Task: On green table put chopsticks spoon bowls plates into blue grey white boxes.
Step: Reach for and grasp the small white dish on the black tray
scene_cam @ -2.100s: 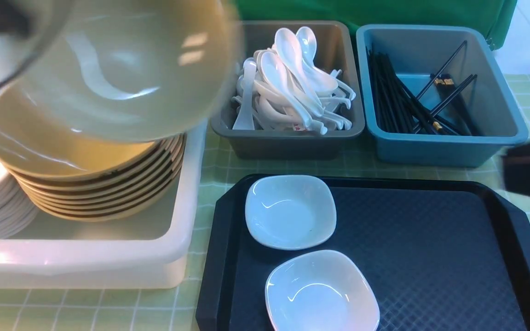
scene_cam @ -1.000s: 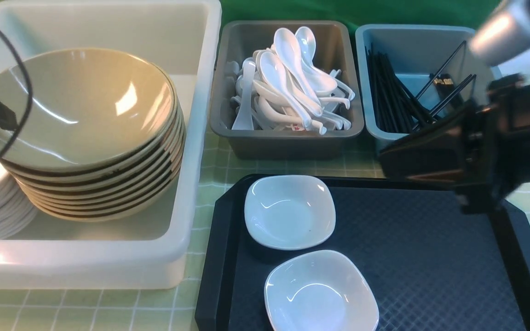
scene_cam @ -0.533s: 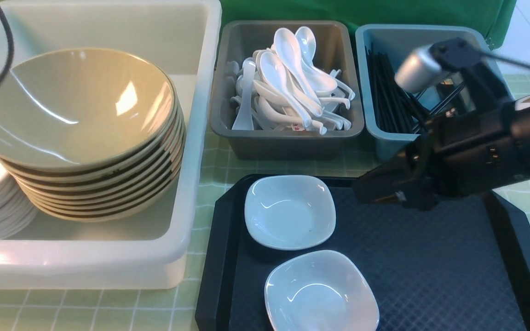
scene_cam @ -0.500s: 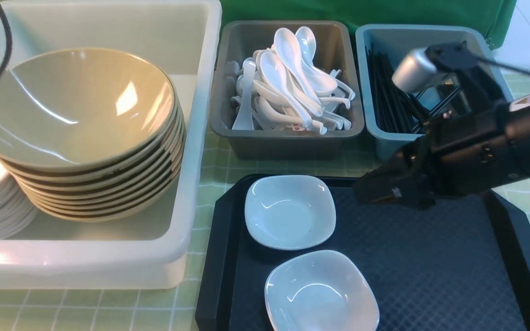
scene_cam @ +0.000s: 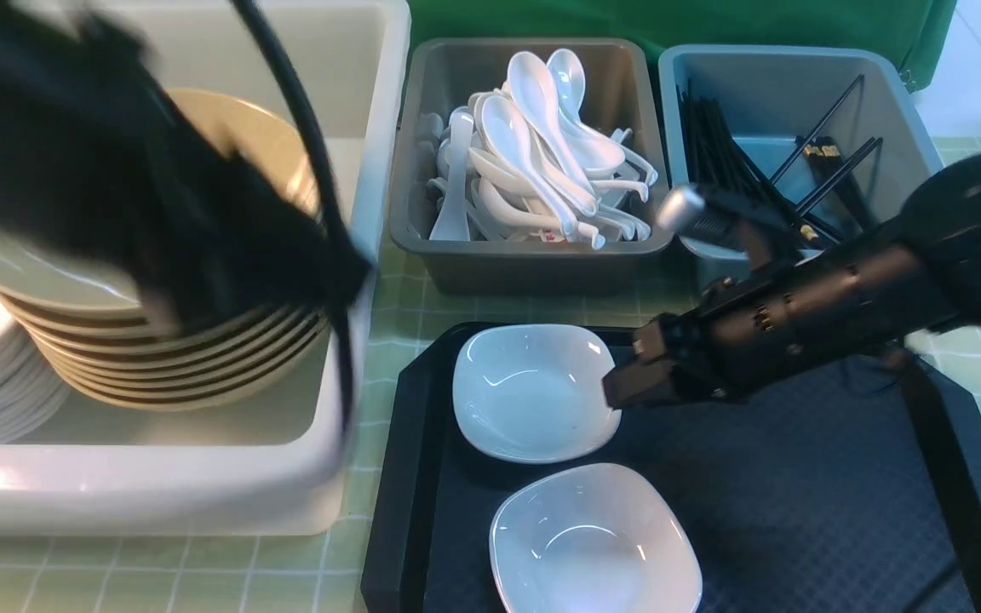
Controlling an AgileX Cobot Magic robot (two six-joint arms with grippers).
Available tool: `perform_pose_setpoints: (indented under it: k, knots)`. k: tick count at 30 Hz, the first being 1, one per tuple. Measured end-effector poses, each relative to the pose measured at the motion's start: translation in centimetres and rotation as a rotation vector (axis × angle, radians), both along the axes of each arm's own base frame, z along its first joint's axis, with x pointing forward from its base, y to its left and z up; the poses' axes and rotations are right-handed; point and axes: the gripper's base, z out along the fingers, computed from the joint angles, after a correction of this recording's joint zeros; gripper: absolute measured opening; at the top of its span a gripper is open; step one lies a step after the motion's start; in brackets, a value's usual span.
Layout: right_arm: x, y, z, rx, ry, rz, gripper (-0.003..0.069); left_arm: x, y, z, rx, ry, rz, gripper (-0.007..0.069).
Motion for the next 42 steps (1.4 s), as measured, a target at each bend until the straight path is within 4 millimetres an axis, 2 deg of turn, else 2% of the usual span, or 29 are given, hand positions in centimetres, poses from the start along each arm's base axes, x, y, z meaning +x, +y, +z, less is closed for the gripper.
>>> perform_pose_setpoints:
  k: [4, 8, 13, 19, 23, 26, 28, 29, 30, 31, 37, 42]
  knots:
    - [1.2, 0.2, -1.5, -0.013, -0.001, -0.016, 0.0307, -0.7, -0.9, -2.5, 0.033, 0.075, -0.054, 0.0337]
    - [1.9, 0.3, -2.0, -0.02, -0.007, -0.025, 0.0308, -0.8, -0.9, -3.7, 0.049, 0.115, -0.05, 0.0287]
    - [2.5, 0.3, -2.5, -0.036, -0.019, -0.052, 0.0308, -0.8, -0.9, -3.8, 0.051, 0.118, -0.048, 0.0247]
    - [2.8, 0.2, -3.5, -0.051, -0.007, -0.071, 0.0308, -1.1, -0.8, -3.6, 0.046, 0.108, -0.048, 0.0248]
    - [3.0, 0.3, -4.5, -0.053, 0.021, -0.079, 0.0304, -2.1, -0.1, -3.2, 0.052, 0.083, -0.025, 0.0248]
    - [3.0, 0.3, -4.6, -0.05, 0.021, -0.076, 0.0259, -2.9, 0.6, -3.3, 0.071, 0.062, -0.005, 0.0248]
    - [2.9, 0.4, -4.6, -0.047, 0.012, -0.057, 0.018, -3.5, 1.0, -3.6, 0.086, 0.057, 0.004, 0.0248]
    - [2.9, 0.4, -4.6, -0.047, 0.012, -0.055, 0.0162, -3.6, 1.0, -3.6, 0.085, 0.055, 0.005, 0.0248]
    - [2.9, 0.5, -4.5, -0.034, 0.016, -0.056, 0.0098, -4.0, 1.3, -3.9, 0.094, 0.057, 0.006, 0.0248]
    - [2.9, 0.5, -4.4, -0.027, 0.014, -0.047, 0.0082, -4.1, 1.3, -4.0, 0.096, 0.058, 0.006, 0.0248]
    - [2.7, 0.8, -3.7, 0.045, 0.009, 0.01, 0.0062, -4.9, 1.7, -4.6, 0.102, 0.069, 0.011, 0.0248]
    - [2.3, 0.7, -1.7, 0.058, -0.054, 0.032, 0.0055, -4.9, 1.7, -4.6, 0.097, 0.061, 0.016, 0.0248]
